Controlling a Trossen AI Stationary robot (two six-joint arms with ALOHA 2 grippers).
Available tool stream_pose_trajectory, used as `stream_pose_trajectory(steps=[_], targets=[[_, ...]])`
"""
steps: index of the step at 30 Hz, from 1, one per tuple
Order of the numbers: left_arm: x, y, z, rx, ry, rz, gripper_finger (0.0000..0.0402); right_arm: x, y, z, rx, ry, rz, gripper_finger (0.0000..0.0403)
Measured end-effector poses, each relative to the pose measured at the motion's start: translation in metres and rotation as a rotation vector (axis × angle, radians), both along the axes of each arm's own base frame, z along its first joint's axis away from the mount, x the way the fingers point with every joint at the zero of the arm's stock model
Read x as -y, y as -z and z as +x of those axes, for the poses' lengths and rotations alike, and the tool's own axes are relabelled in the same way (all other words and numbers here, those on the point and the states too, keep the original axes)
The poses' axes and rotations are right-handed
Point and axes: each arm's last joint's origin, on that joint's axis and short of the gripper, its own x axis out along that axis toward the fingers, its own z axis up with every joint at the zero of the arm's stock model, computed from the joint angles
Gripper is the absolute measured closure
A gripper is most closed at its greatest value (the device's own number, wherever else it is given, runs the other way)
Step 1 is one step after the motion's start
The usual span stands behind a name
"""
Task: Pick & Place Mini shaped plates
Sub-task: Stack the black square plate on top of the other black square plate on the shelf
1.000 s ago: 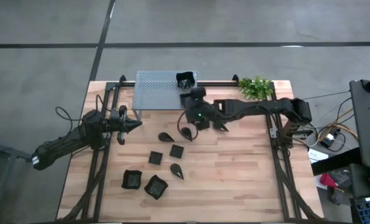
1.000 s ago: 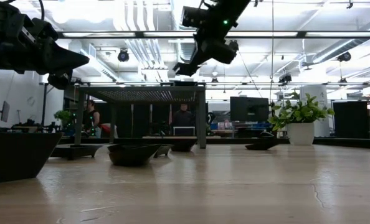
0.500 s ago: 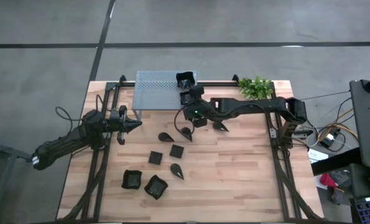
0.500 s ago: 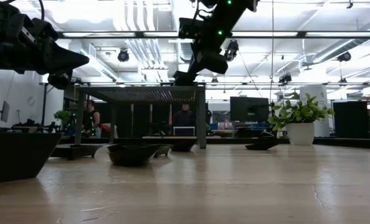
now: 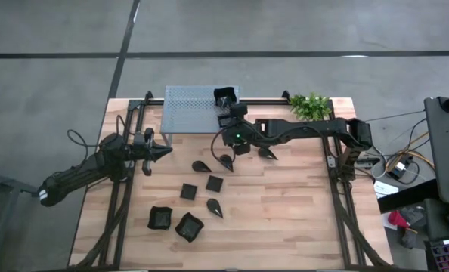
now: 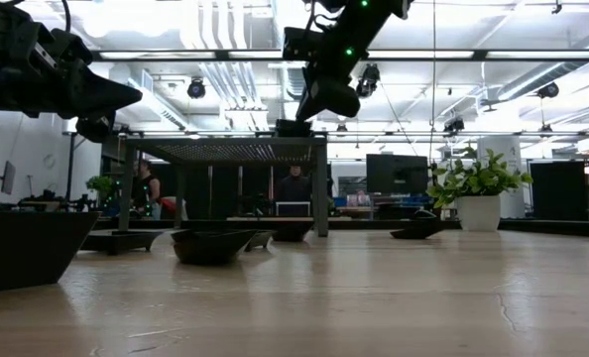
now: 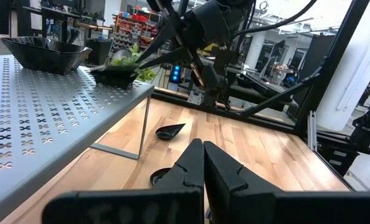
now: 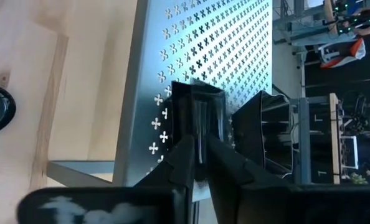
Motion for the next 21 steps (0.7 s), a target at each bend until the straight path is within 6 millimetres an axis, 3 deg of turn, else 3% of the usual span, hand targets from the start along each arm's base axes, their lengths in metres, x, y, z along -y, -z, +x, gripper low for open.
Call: stream_pose_trajectory(steps=[10,17,21], targets=[[0.0,0.0,0.0,0.0,0.0,0.0,0.0399,-0.004,-0.002,0.0,0.008,0.021,-0.021,0.0322],[0.0,0.0,0.0,0.0,0.0,0.0,0.0399,-0.033,-0.003,0.002,0.061,-0.019,0.037,0.0321],[0.0,0.0,0.0,0.0,0.0,0.0,0.0399,-0.053,-0.002,0.004,0.114,-0.063,0.162,0.0328]])
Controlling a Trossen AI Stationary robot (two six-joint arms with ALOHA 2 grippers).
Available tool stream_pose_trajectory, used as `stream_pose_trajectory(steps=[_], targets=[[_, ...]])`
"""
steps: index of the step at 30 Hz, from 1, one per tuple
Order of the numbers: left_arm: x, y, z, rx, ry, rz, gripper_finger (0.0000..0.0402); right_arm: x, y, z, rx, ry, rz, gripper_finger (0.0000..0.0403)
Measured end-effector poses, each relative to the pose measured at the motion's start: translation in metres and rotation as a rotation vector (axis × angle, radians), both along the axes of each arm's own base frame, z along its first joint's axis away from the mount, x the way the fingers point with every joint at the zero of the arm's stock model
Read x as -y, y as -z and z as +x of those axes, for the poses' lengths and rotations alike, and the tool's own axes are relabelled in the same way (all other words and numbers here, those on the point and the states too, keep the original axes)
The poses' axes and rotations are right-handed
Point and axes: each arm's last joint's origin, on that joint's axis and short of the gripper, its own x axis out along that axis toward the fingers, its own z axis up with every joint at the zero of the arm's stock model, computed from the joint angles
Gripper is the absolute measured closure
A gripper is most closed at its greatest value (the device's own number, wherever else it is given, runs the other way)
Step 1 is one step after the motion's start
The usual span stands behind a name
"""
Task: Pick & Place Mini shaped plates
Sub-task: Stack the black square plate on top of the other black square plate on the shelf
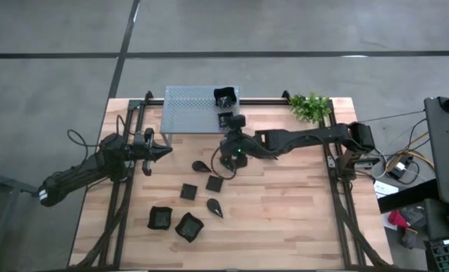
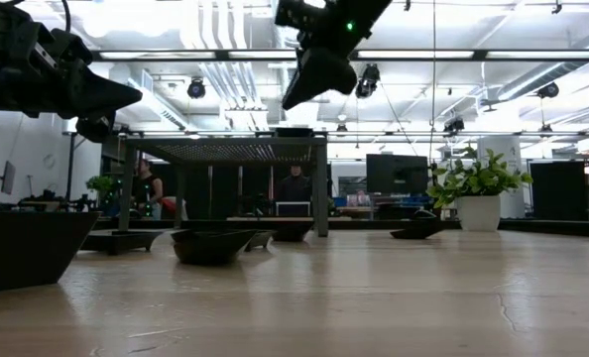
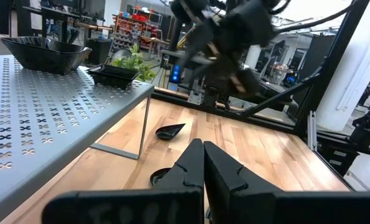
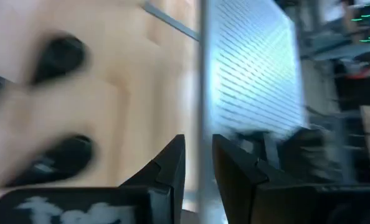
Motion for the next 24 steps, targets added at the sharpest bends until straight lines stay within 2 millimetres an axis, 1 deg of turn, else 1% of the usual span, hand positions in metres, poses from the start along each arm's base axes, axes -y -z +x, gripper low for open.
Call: stream_pose_trajectory(steps=[5,8,13,18,24], targets=[[0.0,0.0,0.0,0.0,0.0,0.0,0.0399,-0.024,0.001,0.001,0.061,-0.062,0.214,0.0335],[0.0,0.0,0.0,0.0,0.0,0.0,0.0399,-0.035,0.0,0.002,0.096,-0.082,0.303,0.0339],[0.0,0.0,0.0,0.0,0.0,0.0,0.0399,-0.054,-0.001,0.003,0.127,-0.167,0.368,0.0337],[0.0,0.0,0.0,0.0,0.0,0.0,0.0399,-0.067,0.002,0.006,0.181,-0.129,0.463,0.0341],[0.0,0.0,0.0,0.0,0.0,0.0,0.0399,-0.084,0.019,0.012,0.149,-0.136,0.49,0.0342]])
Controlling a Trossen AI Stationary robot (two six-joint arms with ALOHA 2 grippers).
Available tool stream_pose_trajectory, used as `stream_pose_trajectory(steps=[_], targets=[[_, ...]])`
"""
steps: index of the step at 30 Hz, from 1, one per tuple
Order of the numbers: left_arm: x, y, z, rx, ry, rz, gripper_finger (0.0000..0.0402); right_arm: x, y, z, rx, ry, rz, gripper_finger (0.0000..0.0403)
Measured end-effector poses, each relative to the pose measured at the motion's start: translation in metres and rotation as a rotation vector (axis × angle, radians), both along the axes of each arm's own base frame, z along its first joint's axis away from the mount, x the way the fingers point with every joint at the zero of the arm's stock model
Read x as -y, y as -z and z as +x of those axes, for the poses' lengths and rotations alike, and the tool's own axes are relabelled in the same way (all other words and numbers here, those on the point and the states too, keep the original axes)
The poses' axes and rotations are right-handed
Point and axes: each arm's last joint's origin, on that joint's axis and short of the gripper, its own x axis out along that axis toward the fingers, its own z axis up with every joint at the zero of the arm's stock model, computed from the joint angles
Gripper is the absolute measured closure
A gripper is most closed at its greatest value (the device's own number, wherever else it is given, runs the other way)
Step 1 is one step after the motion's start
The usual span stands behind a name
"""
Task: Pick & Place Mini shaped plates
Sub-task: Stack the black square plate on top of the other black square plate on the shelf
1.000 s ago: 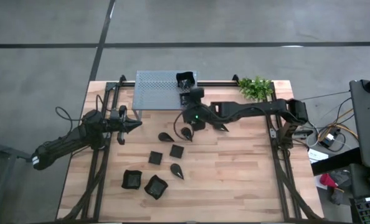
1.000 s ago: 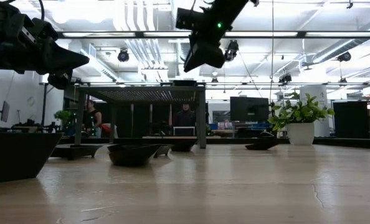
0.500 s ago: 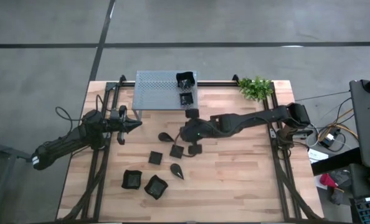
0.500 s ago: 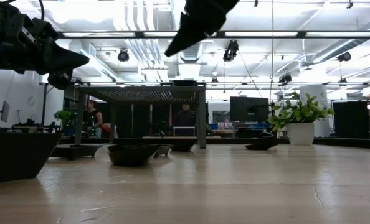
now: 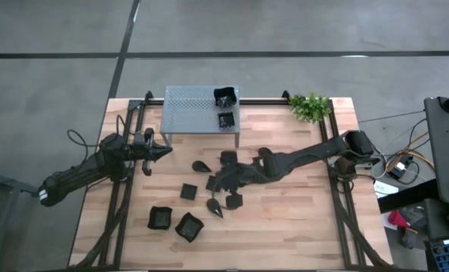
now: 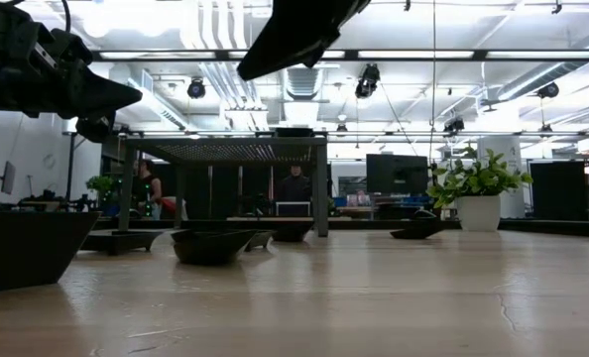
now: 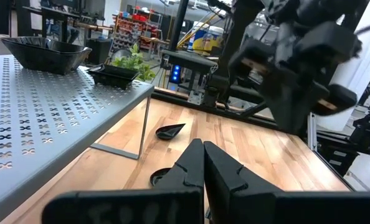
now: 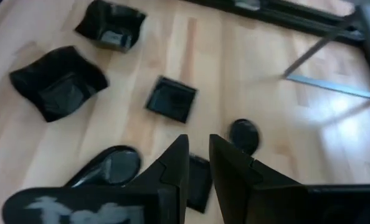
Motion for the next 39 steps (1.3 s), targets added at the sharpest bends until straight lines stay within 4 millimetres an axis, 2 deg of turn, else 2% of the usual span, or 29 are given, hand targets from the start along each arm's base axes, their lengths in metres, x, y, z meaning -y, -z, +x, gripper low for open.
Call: stream_pose_trajectory(steps=[14,20,23,32,39], targets=[[0.0,0.0,0.0,0.001,0.0,0.0,0.0399,-0.01,0.037,0.012,-0.068,0.051,0.012,0.0252],[0.0,0.0,0.0,0.003,0.0,0.002,0.0399,-0.016,0.063,0.018,-0.124,0.016,-0.025,0.0258],[0.0,0.0,0.0,0.003,0.0,0.001,0.0399,-0.016,0.069,0.019,-0.142,0.02,-0.028,0.0266],[0.0,0.0,0.0,0.005,0.0,0.003,0.0399,-0.018,0.069,0.02,-0.116,0.047,0.002,0.0282],[0.0,0.0,0.0,0.005,0.0,0.003,0.0399,-0.022,0.099,0.026,-0.161,0.074,-0.005,0.0278]])
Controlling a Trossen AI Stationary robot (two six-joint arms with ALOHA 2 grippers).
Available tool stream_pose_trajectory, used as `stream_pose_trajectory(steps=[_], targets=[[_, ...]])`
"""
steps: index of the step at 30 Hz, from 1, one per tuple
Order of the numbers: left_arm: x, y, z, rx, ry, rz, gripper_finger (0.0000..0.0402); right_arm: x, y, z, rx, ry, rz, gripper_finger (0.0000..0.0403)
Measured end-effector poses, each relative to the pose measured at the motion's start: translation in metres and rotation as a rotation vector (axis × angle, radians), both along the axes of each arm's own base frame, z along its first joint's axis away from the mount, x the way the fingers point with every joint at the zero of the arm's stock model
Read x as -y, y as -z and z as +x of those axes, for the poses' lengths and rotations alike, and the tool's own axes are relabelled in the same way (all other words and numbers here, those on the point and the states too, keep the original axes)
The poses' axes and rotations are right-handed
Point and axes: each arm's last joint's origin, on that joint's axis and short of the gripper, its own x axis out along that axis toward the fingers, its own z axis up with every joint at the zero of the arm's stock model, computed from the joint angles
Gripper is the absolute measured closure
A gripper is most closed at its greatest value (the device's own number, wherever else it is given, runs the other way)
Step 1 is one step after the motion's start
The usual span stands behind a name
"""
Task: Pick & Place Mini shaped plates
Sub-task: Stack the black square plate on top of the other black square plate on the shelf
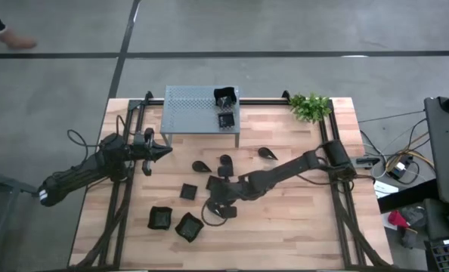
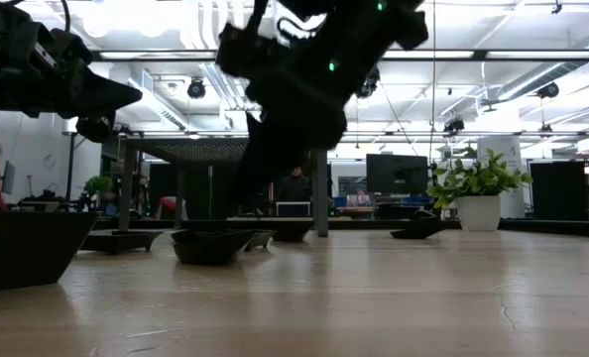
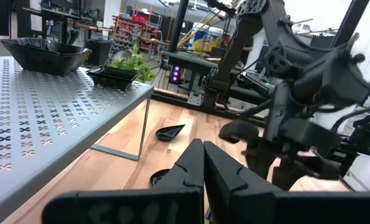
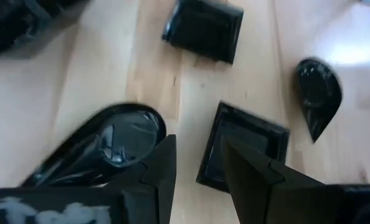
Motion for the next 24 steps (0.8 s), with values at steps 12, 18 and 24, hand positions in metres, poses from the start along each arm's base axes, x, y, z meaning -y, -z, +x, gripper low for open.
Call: stream_pose_trajectory(steps=[12,18,24], targets=[[0.0,0.0,0.0,0.001,0.0,0.001,0.0399,0.0,0.018,0.003,-0.027,0.04,-0.005,0.0295],[0.0,0.0,0.0,0.004,0.0,0.002,0.0399,0.0,0.025,0.003,-0.041,0.044,-0.014,0.0304],[0.0,0.0,0.0,0.005,0.0,0.003,0.0399,0.0,0.027,0.003,-0.043,0.045,-0.016,0.0311]])
